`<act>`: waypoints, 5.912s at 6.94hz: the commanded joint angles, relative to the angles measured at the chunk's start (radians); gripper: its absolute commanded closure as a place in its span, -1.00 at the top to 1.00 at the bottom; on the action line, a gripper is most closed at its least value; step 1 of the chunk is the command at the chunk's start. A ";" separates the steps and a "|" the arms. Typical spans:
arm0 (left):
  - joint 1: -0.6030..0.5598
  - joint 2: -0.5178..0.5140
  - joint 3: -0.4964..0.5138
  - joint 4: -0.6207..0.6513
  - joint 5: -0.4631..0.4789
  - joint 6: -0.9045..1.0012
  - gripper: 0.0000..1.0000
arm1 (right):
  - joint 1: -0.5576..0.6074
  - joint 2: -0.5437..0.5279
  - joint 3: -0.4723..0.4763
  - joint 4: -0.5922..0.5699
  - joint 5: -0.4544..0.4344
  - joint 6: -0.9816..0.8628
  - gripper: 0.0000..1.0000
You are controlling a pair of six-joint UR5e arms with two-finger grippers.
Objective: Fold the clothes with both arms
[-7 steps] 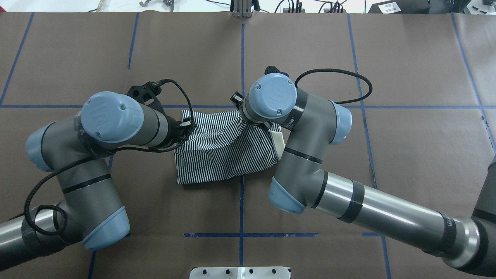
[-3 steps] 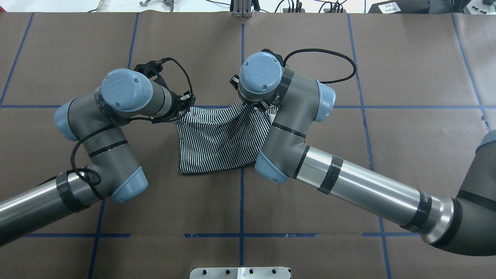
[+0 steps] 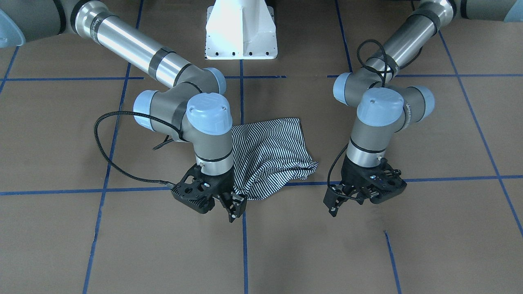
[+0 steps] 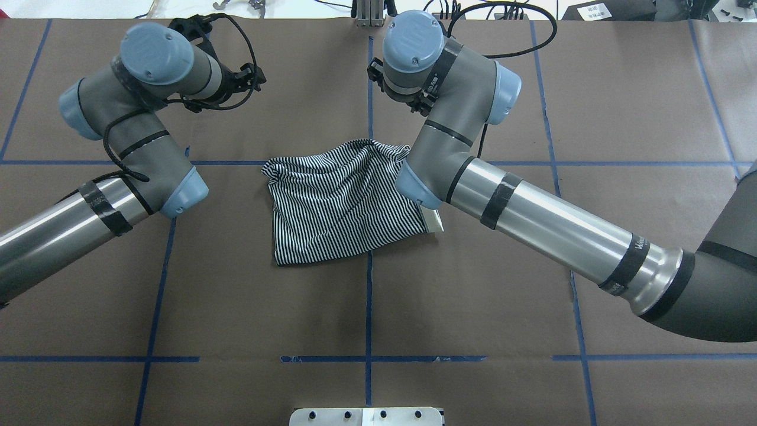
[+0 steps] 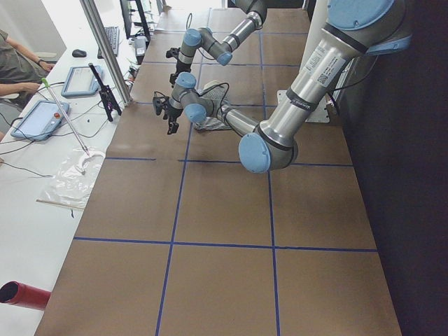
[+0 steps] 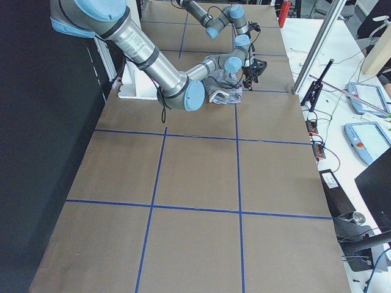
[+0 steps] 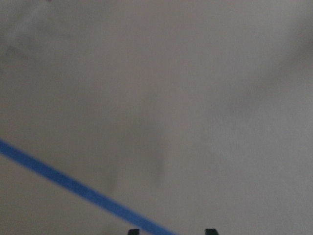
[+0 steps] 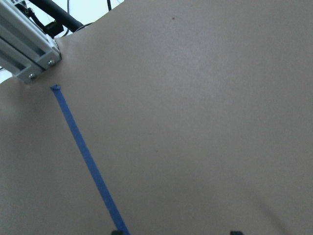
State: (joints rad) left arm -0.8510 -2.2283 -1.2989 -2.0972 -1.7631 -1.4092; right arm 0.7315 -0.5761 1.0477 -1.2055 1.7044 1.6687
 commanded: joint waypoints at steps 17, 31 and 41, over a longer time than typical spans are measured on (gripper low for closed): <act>-0.301 0.131 -0.088 0.006 -0.341 0.460 1.00 | 0.213 -0.072 0.022 -0.226 0.187 -1.005 1.00; -0.676 0.605 -0.342 0.497 -0.565 1.432 1.00 | 0.855 -1.133 0.634 -0.356 0.687 -1.795 1.00; -0.680 0.687 -0.369 0.559 -0.561 1.596 1.00 | 0.836 -1.081 0.686 -0.358 0.706 -1.578 1.00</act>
State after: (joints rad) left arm -1.5303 -1.5417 -1.6686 -1.5386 -2.3240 0.1870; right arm 1.5683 -1.6559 1.7342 -1.5633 2.4092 0.0904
